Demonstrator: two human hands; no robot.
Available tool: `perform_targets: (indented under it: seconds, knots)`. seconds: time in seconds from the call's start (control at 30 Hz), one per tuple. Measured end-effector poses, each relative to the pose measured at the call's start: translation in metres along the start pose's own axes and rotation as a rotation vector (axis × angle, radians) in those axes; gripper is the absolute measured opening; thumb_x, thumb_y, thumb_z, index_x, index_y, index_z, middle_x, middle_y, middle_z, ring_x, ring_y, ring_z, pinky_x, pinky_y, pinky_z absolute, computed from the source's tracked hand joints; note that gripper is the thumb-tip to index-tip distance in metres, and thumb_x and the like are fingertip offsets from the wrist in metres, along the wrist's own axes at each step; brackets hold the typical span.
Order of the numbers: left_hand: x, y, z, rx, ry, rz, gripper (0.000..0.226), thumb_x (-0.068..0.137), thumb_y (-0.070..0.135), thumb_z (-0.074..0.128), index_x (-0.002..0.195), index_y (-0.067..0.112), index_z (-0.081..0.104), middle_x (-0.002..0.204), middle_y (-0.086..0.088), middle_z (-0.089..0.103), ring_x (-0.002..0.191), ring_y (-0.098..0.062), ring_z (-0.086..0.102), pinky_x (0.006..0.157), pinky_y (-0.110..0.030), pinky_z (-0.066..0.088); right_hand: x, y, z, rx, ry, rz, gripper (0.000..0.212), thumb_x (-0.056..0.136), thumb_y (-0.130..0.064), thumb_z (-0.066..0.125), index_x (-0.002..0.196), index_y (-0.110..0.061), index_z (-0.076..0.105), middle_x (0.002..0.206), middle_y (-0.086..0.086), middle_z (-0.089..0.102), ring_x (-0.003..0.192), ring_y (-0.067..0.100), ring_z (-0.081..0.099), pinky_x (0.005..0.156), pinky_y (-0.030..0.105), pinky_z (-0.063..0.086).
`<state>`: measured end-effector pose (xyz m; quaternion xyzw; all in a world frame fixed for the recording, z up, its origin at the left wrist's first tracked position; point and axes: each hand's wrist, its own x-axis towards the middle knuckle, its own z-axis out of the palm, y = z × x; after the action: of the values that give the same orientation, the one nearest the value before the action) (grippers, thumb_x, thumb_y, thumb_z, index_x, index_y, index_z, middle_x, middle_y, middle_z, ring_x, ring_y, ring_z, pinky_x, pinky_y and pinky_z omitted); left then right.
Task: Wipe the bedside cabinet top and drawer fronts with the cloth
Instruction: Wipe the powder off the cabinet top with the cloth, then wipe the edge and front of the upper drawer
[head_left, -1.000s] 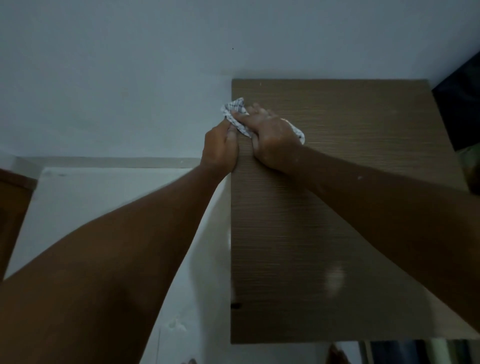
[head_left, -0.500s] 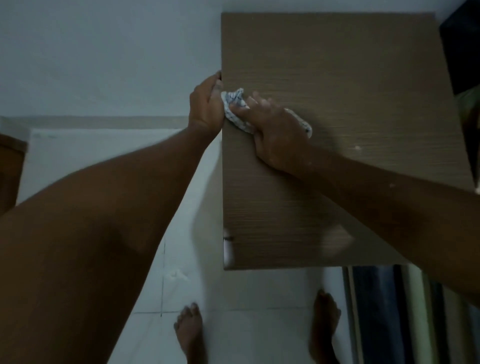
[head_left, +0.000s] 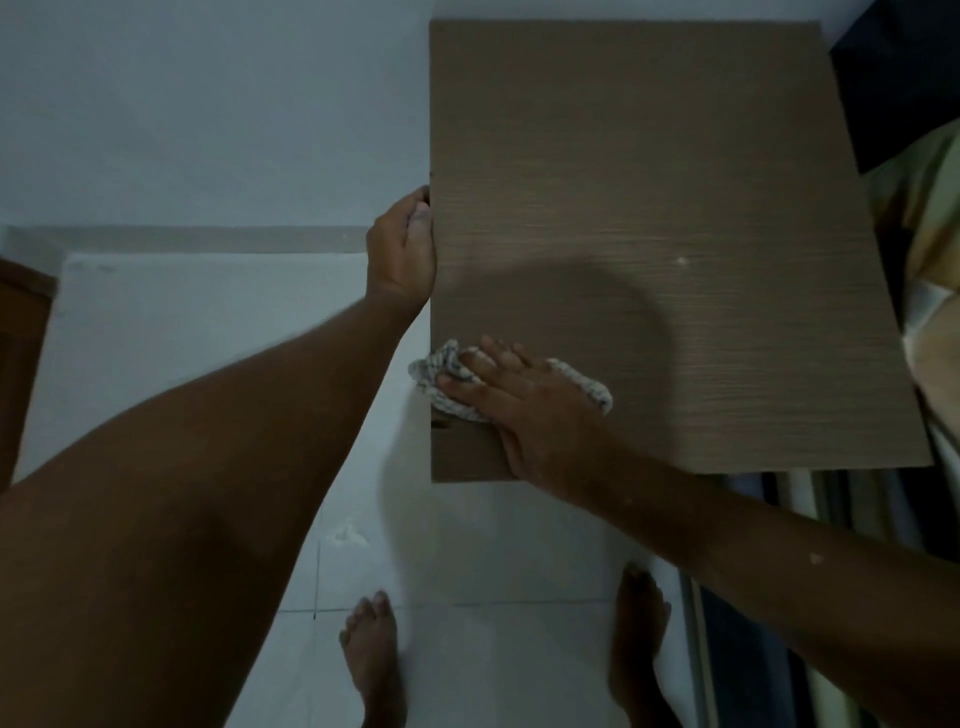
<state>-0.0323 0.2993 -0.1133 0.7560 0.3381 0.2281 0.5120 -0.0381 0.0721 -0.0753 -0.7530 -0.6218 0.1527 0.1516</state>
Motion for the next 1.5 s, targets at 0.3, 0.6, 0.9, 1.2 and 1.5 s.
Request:
perform_targets:
  seconds: [0.3, 0.6, 0.9, 1.2, 1.5]
  knots:
    - [-0.051, -0.008, -0.004, 0.019, -0.013, -0.007, 0.042, 0.1, 0.019, 0.036, 0.12, 0.011, 0.071, 0.108, -0.003, 0.074, 0.099, -0.015, 0.068, 0.087, -0.028, 0.057, -0.054, -0.041, 0.028, -0.016, 0.104, 0.036, 0.069, 0.081, 0.002, 0.056, 0.146, -0.016, 0.045, 0.149, 0.011, 0.048, 0.139, 0.033, 0.041, 0.117, 0.043, 0.023]
    - [-0.122, -0.006, -0.024, 0.173, 0.083, -0.076, 0.029, 0.104, 0.018, 0.042, 0.105, 0.011, 0.071, 0.092, 0.005, 0.069, 0.083, -0.014, 0.066, 0.081, -0.035, 0.059, -0.127, -0.089, 0.062, 0.159, 0.114, 0.221, 0.075, 0.082, 0.008, 0.056, 0.148, -0.023, 0.044, 0.151, 0.008, 0.045, 0.141, 0.028, 0.04, 0.1, 0.046, 0.05]
    - [-0.255, -0.041, -0.021, 0.028, 0.204, -0.173, 0.024, 0.105, 0.021, 0.044, 0.113, 0.018, 0.066, 0.103, 0.004, 0.069, 0.098, -0.014, 0.065, 0.089, -0.046, 0.057, -0.189, -0.092, 0.097, 0.514, 0.481, 0.533, 0.045, 0.097, -0.012, 0.039, 0.14, -0.014, 0.053, 0.136, 0.005, 0.06, 0.124, 0.014, 0.058, 0.103, 0.032, 0.048]
    - [-0.275, -0.094, 0.019, -0.008, 0.377, 0.349, 0.024, 0.099, 0.006, 0.058, 0.122, 0.013, 0.059, 0.115, 0.005, 0.06, 0.103, 0.002, 0.059, 0.077, -0.013, 0.05, -0.162, -0.063, 0.118, 0.652, 1.021, 0.625, 0.043, 0.104, -0.016, 0.038, 0.144, -0.029, 0.045, 0.131, 0.002, 0.061, 0.107, 0.005, 0.065, 0.075, 0.024, 0.061]
    - [-0.257, -0.133, 0.034, 0.026, 0.445, 0.772, 0.024, 0.097, 0.014, 0.059, 0.111, -0.003, 0.069, 0.11, -0.013, 0.059, 0.104, -0.022, 0.06, 0.083, -0.02, 0.052, -0.146, -0.018, 0.126, 0.477, 1.437, 0.345, 0.041, 0.104, -0.01, 0.043, 0.143, -0.022, 0.047, 0.145, -0.005, 0.052, 0.132, 0.006, 0.049, 0.104, 0.026, 0.048]
